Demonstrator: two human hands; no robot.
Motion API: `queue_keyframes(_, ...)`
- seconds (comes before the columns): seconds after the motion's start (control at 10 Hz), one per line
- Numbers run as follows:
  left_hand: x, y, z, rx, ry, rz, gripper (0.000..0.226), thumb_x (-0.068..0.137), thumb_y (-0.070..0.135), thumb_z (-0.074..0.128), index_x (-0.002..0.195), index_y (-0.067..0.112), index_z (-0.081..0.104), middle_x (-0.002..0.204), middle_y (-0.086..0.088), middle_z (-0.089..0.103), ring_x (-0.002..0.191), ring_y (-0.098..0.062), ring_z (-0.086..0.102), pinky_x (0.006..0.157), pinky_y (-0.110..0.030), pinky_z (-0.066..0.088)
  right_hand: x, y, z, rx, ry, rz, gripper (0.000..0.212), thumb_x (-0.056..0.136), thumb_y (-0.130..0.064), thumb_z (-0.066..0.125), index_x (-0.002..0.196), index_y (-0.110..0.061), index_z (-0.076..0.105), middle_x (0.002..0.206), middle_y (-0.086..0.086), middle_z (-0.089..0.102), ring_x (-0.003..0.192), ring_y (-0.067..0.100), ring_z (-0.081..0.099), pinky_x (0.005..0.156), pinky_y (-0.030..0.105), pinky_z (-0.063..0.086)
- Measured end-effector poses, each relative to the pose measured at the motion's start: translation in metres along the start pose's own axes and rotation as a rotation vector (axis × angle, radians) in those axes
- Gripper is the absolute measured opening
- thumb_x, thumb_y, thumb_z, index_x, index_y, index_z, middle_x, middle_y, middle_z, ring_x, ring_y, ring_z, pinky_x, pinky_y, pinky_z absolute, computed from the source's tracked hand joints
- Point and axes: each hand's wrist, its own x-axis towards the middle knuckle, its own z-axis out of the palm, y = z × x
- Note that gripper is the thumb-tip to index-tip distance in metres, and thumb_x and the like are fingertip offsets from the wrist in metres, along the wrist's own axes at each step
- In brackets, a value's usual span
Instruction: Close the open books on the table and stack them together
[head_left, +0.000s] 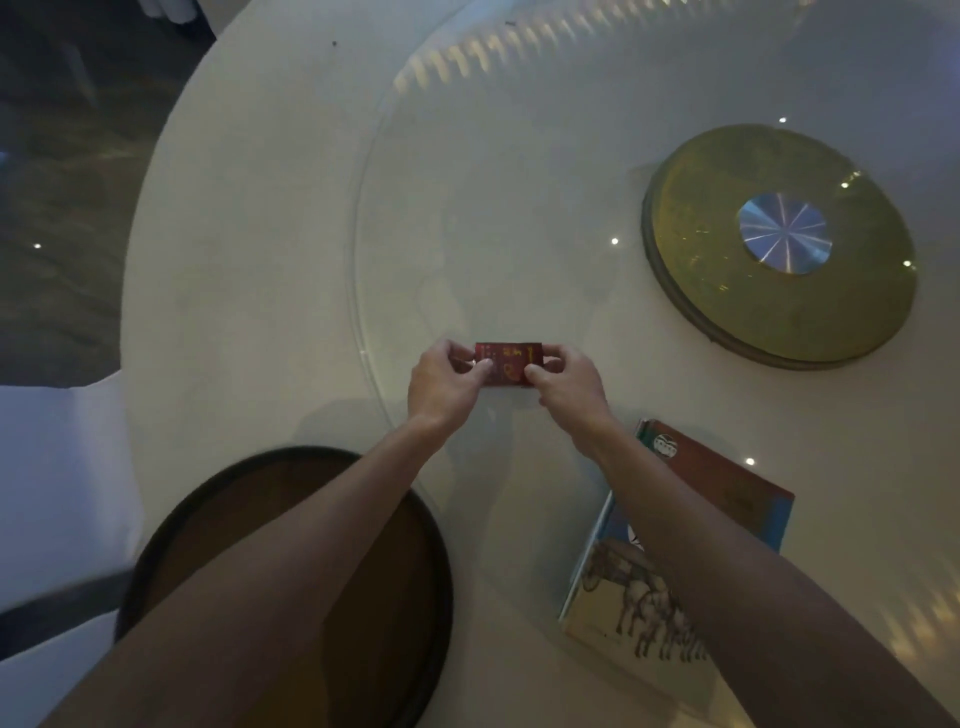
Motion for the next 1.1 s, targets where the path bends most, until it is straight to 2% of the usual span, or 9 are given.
queue_keyframes(0.2, -0.065, -0.061, -0.061, 0.042, 0.049, 0.010, 0.025, 0.086, 0.030, 0.075, 0.106, 0.017, 0.065, 0.082, 0.004, 0.071, 0.077, -0.013, 0.070, 0.074, -0.039, 0.061, -0.067, 0.002, 0.046, -0.170, -0.115, -0.088, 0.029, 0.091, -0.018, 0.065, 0.118, -0.012, 0.074, 0.098, 0.004, 0.076, 0.089, 0.020, 0.072, 0.082, 0.034, 0.057)
queue_keyframes(0.3, -0.089, -0.083, -0.079, 0.037, 0.092, -0.011, 0.021, 0.086, 0.029, 0.075, 0.102, 0.018, 0.066, 0.080, 0.007, 0.070, 0.076, -0.010, 0.070, 0.073, -0.037, 0.060, -0.088, 0.004, 0.061, -0.205, -0.174, -0.109, 0.030, 0.093, -0.019, 0.063, 0.119, -0.013, 0.075, 0.097, 0.005, 0.077, 0.090, 0.020, 0.072, 0.083, 0.036, 0.058)
queue_keyframes(0.4, -0.124, -0.115, -0.102, 0.025, 0.135, -0.058, 0.018, 0.088, 0.027, 0.074, 0.103, 0.021, 0.066, 0.083, 0.007, 0.070, 0.079, -0.007, 0.068, 0.067, -0.026, 0.056, -0.122, 0.011, 0.088, -0.244, -0.260, -0.153, 0.030, 0.093, -0.021, 0.062, 0.117, -0.015, 0.078, 0.093, 0.004, 0.078, 0.086, 0.020, 0.072, 0.080, 0.037, 0.060)
queue_keyframes(0.5, -0.143, -0.134, -0.113, 0.015, 0.150, -0.103, 0.018, 0.089, 0.026, 0.073, 0.104, 0.021, 0.064, 0.085, 0.006, 0.070, 0.079, -0.008, 0.069, 0.064, -0.022, 0.053, -0.141, 0.018, 0.104, -0.261, -0.301, -0.159, 0.030, 0.094, -0.022, 0.062, 0.119, -0.016, 0.078, 0.096, 0.004, 0.078, 0.087, 0.018, 0.071, 0.077, 0.036, 0.060)
queue_keyframes(0.6, -0.159, -0.156, -0.120, -0.024, 0.161, -0.158, 0.018, 0.089, 0.026, 0.072, 0.104, 0.023, 0.063, 0.087, 0.004, 0.070, 0.081, -0.009, 0.069, 0.067, -0.028, 0.058, -0.157, 0.029, 0.119, -0.273, -0.370, -0.106, 0.035, 0.099, -0.024, 0.061, 0.131, -0.013, 0.069, 0.107, 0.001, 0.072, 0.098, 0.014, 0.066, 0.073, 0.021, 0.054)
queue_keyframes(0.7, -0.167, -0.168, -0.123, -0.031, 0.150, -0.182, 0.018, 0.090, 0.026, 0.072, 0.105, 0.024, 0.062, 0.090, 0.004, 0.070, 0.082, -0.009, 0.068, 0.071, -0.031, 0.060, -0.164, 0.036, 0.125, -0.293, -0.374, -0.100, 0.040, 0.098, -0.026, 0.062, 0.136, -0.013, 0.065, 0.114, 0.001, 0.069, 0.105, 0.014, 0.064, 0.075, 0.018, 0.050)
queue_keyframes(0.8, -0.174, -0.177, -0.124, -0.042, 0.107, -0.208, 0.019, 0.090, 0.025, 0.071, 0.107, 0.022, 0.062, 0.093, 0.005, 0.069, 0.086, -0.009, 0.067, 0.072, -0.029, 0.058, -0.171, 0.040, 0.130, -0.313, -0.360, -0.094, 0.046, 0.098, -0.028, 0.062, 0.142, -0.014, 0.059, 0.126, 0.004, 0.066, 0.117, 0.018, 0.062, 0.088, 0.024, 0.051)
queue_keyframes(1.0, -0.179, -0.176, -0.123, -0.005, 0.045, -0.208, 0.022, 0.091, 0.027, 0.069, 0.111, 0.020, 0.061, 0.097, 0.003, 0.068, 0.086, -0.008, 0.065, 0.068, -0.024, 0.052, -0.177, 0.042, 0.123, -0.332, -0.364, -0.137, 0.053, 0.098, -0.030, 0.062, 0.148, -0.014, 0.054, 0.136, 0.005, 0.065, 0.122, 0.019, 0.061, 0.094, 0.026, 0.049)
queue_keyframes(1.1, -0.178, -0.164, -0.127, 0.108, 0.093, -0.170, 0.033, 0.091, 0.032, 0.069, 0.119, 0.018, 0.059, 0.104, 0.003, 0.064, 0.090, -0.009, 0.063, 0.075, -0.029, 0.056, -0.179, 0.038, 0.117, -0.351, -0.324, -0.147, 0.051, 0.099, -0.032, 0.061, 0.147, -0.014, 0.056, 0.138, 0.004, 0.065, 0.123, 0.018, 0.062, 0.097, 0.029, 0.051)
